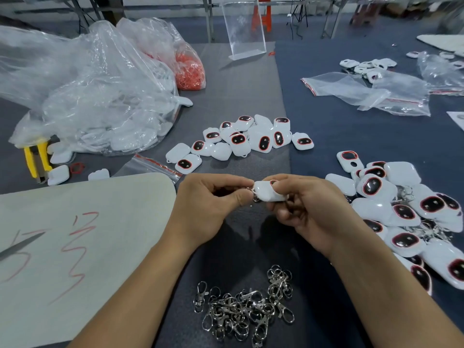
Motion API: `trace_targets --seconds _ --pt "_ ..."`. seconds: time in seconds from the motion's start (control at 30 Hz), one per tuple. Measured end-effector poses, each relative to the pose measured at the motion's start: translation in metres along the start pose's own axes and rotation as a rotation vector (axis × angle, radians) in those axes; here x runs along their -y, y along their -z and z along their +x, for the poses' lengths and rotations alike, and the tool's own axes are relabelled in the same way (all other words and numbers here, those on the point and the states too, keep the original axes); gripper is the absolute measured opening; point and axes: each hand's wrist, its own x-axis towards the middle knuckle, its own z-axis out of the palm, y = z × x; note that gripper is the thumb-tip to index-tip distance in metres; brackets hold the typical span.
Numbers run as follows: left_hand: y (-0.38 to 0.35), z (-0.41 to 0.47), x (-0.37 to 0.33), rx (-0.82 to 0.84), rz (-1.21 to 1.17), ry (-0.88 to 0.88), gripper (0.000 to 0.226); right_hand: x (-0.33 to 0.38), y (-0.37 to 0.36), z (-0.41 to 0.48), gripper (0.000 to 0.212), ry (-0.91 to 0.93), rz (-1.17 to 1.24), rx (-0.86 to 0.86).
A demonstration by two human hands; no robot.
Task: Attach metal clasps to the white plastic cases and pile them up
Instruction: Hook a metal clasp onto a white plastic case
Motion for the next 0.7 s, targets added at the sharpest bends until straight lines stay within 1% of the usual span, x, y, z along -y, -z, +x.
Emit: trace_targets --seconds 0.07,0.13,0.3,0.4,0.47,0.57,0.63,0.67,0.7 --pt "0.001 0.002 0.0 0.012 -0.037 0.033 0.025 0.0 -0.001 -0.001 0.028 -0.006 -0.001 0.01" --pt "0.001 0.002 0.0 0.019 -0.009 0.051 0.022 0.001 -0.003 -0.002 0.026 0.001 -0.015 -0.004" --pt "0.001 0.0 -0.002 0.046 0.02 0.024 0.022 0.003 -0.004 -0.006 0.024 0.05 -0.085 -0.049" --pt "0.004 -0.002 -0.002 0.125 0.211 -0.015 0.016 -0.001 -0.008 -0.006 0.024 0.12 -0.157 -0.093" --pt "0.005 -0.004 -0.002 0.14 0.33 -0.045 0.013 -0.004 -0.011 -0.006 0.02 0.157 -0.193 -0.127" --pt "0.005 -0.005 -0.005 0.116 0.503 -0.164 0.007 -0.007 -0.013 -0.006 0.016 0.181 -0.181 -0.146" --pt "0.004 -0.007 -0.008 0.093 0.661 -0.242 0.013 -0.009 -0.015 -0.006 0.015 0.189 -0.169 -0.143" --pt "0.003 -0.008 -0.008 0.071 0.708 -0.267 0.015 -0.009 -0.016 -0.006 0.015 0.19 -0.157 -0.138" --pt "0.002 -0.009 -0.007 0.04 0.696 -0.266 0.014 -0.009 -0.017 -0.006 0.015 0.184 -0.134 -0.132"
